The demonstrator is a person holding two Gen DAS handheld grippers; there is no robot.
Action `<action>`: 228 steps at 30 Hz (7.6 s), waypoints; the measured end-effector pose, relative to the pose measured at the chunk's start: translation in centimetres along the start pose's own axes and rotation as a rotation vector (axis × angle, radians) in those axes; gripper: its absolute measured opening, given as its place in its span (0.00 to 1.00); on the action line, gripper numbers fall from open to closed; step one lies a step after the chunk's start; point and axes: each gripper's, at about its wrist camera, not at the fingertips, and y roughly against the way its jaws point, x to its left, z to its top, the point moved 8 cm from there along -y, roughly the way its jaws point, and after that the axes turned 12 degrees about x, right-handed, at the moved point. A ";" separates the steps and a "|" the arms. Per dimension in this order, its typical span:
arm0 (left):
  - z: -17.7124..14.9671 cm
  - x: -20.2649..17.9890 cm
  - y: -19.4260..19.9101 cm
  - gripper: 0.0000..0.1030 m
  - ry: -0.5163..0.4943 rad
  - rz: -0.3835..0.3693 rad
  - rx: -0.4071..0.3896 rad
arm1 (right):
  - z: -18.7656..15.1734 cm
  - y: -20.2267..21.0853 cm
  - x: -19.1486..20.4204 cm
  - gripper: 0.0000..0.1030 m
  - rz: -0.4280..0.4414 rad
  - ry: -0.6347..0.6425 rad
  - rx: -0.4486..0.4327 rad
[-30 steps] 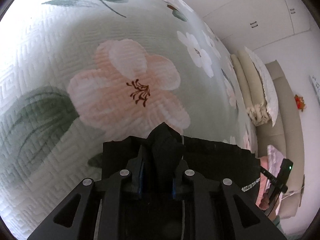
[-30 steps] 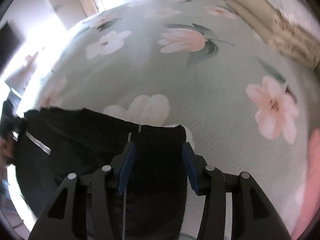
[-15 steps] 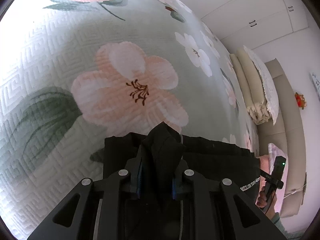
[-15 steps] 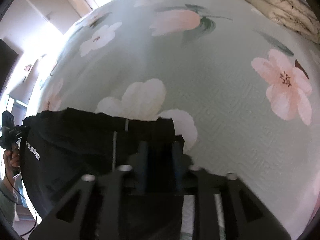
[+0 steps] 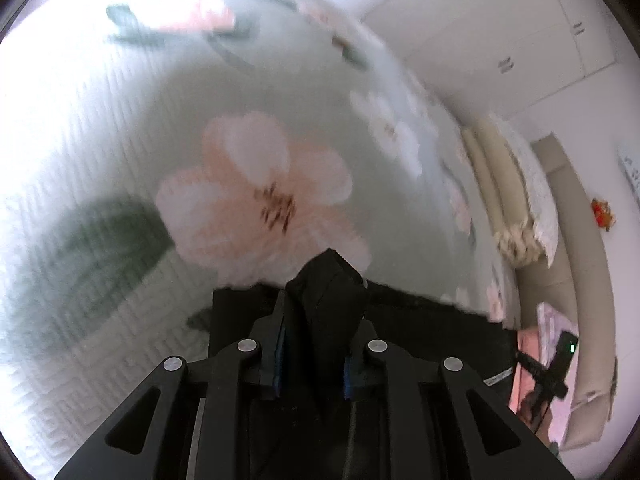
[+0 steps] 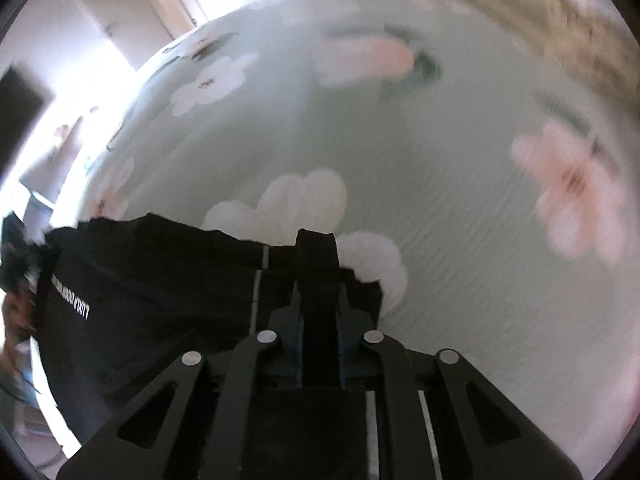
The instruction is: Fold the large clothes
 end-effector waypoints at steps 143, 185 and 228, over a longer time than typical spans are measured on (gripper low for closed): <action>-12.8 1.8 -0.5 0.37 0.096 -0.309 0.225 | -11.8 -2.8 5.4 0.71 0.883 -0.020 0.255; -32.7 25.4 23.6 0.56 0.225 -0.176 0.113 | -36.2 2.9 22.1 0.82 0.476 -0.481 0.263; -49.1 -5.1 38.4 0.60 -0.095 0.489 -0.152 | -45.7 21.3 33.5 0.87 0.035 0.063 0.199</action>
